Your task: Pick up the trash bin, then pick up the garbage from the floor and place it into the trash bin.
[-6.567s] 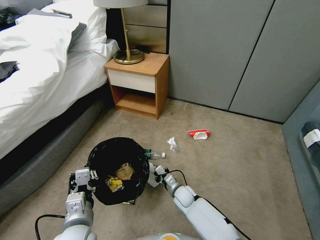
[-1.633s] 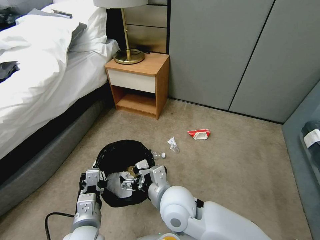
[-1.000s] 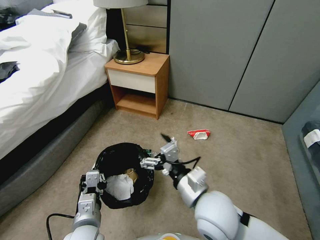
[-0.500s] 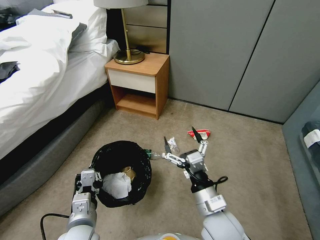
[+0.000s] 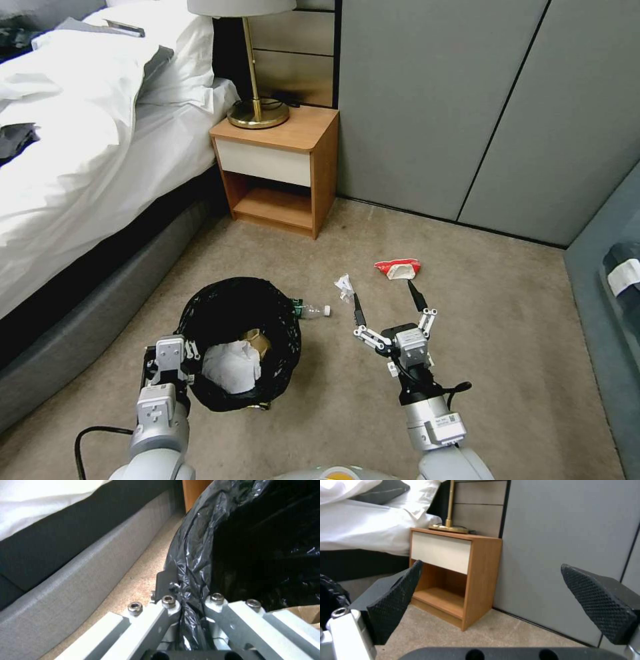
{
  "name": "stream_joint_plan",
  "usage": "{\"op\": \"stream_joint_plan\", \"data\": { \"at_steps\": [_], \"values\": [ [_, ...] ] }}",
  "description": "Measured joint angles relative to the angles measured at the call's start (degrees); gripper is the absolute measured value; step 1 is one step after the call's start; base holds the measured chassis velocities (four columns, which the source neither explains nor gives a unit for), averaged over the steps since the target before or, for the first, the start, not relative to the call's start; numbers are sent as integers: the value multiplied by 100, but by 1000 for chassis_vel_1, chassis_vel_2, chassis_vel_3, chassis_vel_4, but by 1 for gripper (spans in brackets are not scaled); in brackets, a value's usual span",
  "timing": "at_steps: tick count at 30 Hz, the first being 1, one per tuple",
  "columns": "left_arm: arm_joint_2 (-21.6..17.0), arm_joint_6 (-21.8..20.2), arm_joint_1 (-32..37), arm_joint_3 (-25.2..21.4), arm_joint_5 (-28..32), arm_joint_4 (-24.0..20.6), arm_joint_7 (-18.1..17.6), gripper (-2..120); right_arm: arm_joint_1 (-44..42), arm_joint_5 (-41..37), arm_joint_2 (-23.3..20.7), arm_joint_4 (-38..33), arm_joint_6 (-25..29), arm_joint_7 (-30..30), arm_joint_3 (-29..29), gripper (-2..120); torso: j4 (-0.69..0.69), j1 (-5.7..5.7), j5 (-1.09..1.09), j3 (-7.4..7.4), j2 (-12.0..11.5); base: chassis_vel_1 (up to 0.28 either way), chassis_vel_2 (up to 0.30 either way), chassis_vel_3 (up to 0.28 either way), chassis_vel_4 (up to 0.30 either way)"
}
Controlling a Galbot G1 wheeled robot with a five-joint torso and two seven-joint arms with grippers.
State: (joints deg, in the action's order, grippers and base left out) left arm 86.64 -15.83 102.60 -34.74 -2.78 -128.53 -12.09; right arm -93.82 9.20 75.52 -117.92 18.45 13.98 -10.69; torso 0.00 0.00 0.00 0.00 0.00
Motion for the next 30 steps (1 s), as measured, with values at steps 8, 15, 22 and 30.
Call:
{"op": "stream_joint_plan", "data": {
  "at_steps": [8,15,22,30],
  "values": [
    [-9,0,-7,3,-1,-1,0,1,-47,-153,52,77,35,58,-93,100,-1,0,0,0,0,0,0,0,0],
    [5,1,-5,5,-10,-1,0,1,30,-346,70,66,-40,104,-160,100,0,0,0,0,0,0,0,0,0],
    [13,2,-19,14,-27,22,-1,1,50,-588,40,18,-151,132,-179,100,0,0,0,0,0,-103,97,110,-104],
    [18,3,-32,21,-35,30,0,1,81,-598,34,17,-152,131,-222,100,0,0,-1,0,0,-200,206,201,-205]
  ]
}}
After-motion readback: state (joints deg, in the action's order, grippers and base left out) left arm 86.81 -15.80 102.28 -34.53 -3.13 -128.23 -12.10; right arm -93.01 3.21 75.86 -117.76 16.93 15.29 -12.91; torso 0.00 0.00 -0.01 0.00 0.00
